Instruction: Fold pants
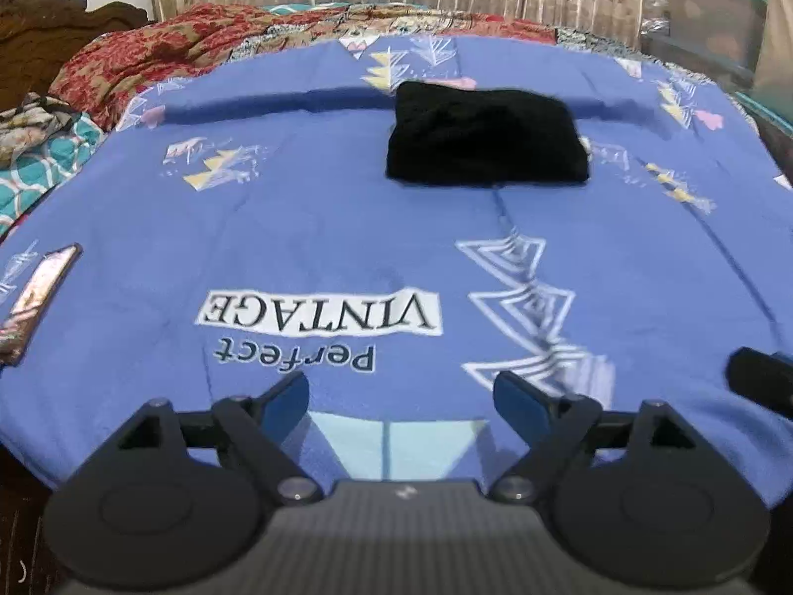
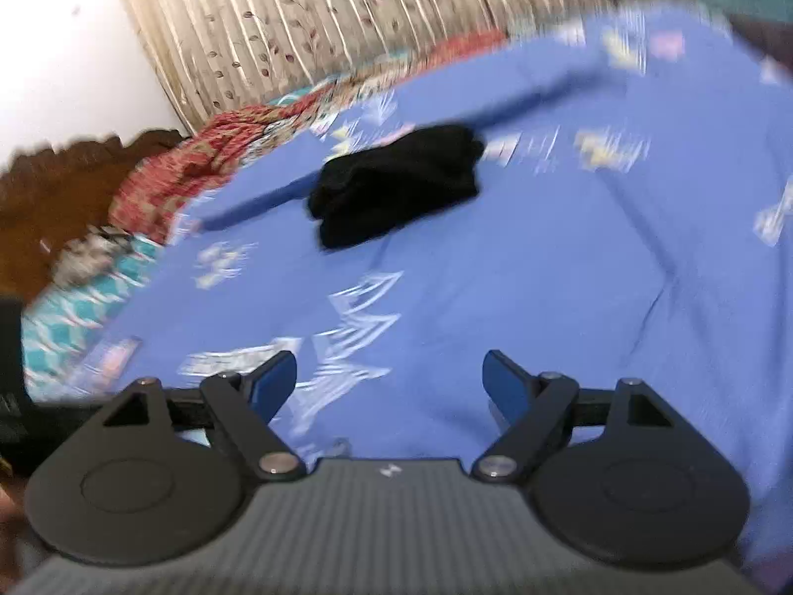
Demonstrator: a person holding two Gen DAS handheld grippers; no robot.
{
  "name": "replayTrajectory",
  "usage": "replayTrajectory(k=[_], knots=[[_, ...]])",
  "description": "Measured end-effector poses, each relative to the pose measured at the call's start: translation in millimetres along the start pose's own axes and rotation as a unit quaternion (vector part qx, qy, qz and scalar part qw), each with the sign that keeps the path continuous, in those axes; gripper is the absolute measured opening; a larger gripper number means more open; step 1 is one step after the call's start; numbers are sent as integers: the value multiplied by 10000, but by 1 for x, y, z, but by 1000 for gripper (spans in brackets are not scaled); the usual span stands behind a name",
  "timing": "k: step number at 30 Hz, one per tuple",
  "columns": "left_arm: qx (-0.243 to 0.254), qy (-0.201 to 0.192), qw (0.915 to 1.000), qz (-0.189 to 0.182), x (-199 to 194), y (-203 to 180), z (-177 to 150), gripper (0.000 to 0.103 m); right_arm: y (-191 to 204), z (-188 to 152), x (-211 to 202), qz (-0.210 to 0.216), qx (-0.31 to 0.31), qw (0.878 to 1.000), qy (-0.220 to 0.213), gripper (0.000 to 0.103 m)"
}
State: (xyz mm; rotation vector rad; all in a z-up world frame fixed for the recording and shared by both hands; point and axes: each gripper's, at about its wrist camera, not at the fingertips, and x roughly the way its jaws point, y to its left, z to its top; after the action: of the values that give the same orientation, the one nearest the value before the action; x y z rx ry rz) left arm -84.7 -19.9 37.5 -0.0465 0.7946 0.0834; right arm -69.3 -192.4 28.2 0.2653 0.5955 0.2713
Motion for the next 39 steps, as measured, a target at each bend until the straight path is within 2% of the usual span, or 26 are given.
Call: replayTrajectory(k=[2,3,7,11,15,23,39], knots=[[32,50,10000,54,15,4,-8,84,-10,4,8,70,379,9991,163,84],[-77,112,9999,-29,19,7,-9,84,-14,5,7,61,483,9988,7,84],[-279,-66,9994,-207,21,13,-10,86,-21,5,15,29,746,9972,82,84],[-355,-151,9986,-373,25,17,-10,89,-15,6,20,6,672,9977,93,84],[-220,-289,9982,-475,25,14,-9,89,-13,7,22,-30,593,9982,116,84],[-12,-540,9967,-613,20,8,-11,94,-25,8,21,-135,863,9960,166,84],[-26,-509,9969,-600,22,10,-11,98,-31,4,21,-249,904,9954,189,84]])
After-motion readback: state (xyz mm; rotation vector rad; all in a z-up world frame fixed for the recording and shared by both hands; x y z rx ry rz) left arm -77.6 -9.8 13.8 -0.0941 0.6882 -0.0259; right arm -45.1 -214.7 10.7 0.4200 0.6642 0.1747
